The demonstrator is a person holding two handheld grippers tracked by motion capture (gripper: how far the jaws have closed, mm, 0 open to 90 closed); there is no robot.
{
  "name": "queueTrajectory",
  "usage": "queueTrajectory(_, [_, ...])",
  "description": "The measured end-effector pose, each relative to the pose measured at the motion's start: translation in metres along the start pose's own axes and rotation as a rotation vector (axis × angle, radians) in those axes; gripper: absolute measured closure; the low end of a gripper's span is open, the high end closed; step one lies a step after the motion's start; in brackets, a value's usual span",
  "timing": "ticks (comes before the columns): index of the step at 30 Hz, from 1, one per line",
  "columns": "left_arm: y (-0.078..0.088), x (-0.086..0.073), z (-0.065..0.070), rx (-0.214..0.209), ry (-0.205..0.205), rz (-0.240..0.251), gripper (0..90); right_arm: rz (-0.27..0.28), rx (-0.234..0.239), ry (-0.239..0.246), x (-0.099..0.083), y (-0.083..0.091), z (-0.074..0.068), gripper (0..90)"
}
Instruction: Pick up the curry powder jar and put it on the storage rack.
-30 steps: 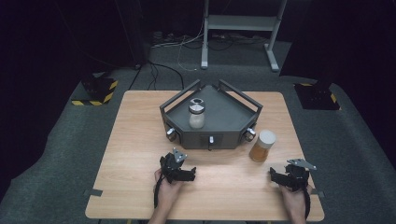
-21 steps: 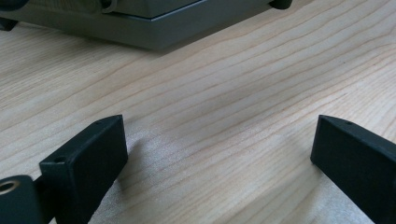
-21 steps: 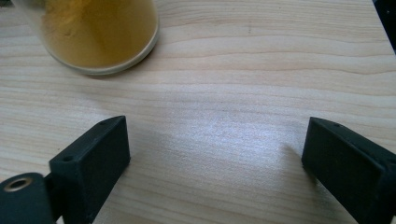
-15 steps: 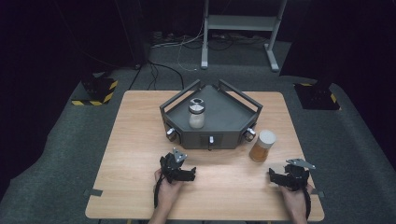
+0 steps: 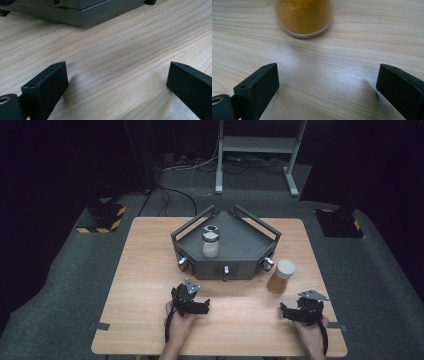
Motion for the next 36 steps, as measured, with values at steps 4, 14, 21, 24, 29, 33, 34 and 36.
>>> queueTrajectory(4, [0.0, 0.0, 0.0, 0.0, 0.0, 0.0, 4.0, 0.01, 0.028, 0.013, 0.003, 0.001, -0.004, 4.5])
queueTrajectory(14, [0.0, 0.0, 0.0, 0.001, 0.001, 0.001, 4.3, 0.013, 0.093, 0.017, 0.011, -0.001, -0.008, 5.3])
queueTrajectory(21, [0.0, 0.0, 0.0, 0.001, 0.001, 0.001, 4.3, 0.019, 0.097, 0.016, 0.019, -0.004, -0.013, 6.7])
queueTrajectory(24, [0.0, 0.0, 0.0, 0.001, 0.001, 0.001, 4.3, 0.024, 0.084, 0.008, 0.023, -0.005, -0.015, 7.1])
queueTrajectory(29, [0.0, 0.0, 0.0, 0.001, 0.001, 0.001, 4.3, 0.036, 0.068, -0.005, 0.03, -0.009, -0.014, 7.6])
queueTrajectory(33, [0.0, 0.0, 0.0, 0.002, 0.001, 0.001, 4.5, 0.053, 0.056, -0.009, 0.037, -0.011, -0.014, 9.0])
queueTrajectory(34, [0.0, 0.0, 0.0, 0.002, 0.001, 0.001, 4.5, 0.061, 0.053, -0.01, 0.039, -0.011, -0.014, 9.4])
queueTrajectory(36, [0.0, 0.0, 0.0, 0.002, 0.001, 0.001, 4.6, 0.074, 0.052, -0.013, 0.041, -0.011, -0.014, 10.0])
Point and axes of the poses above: each handheld gripper's, and its own axes: y roughly backward along the jaws, x roughly out of its top, z roughly to its right, the point moved 1 cm from there along -y, roughly forward along the jaws, and after that the axes turned 7 degrees about -x, right-handed, at the moved point
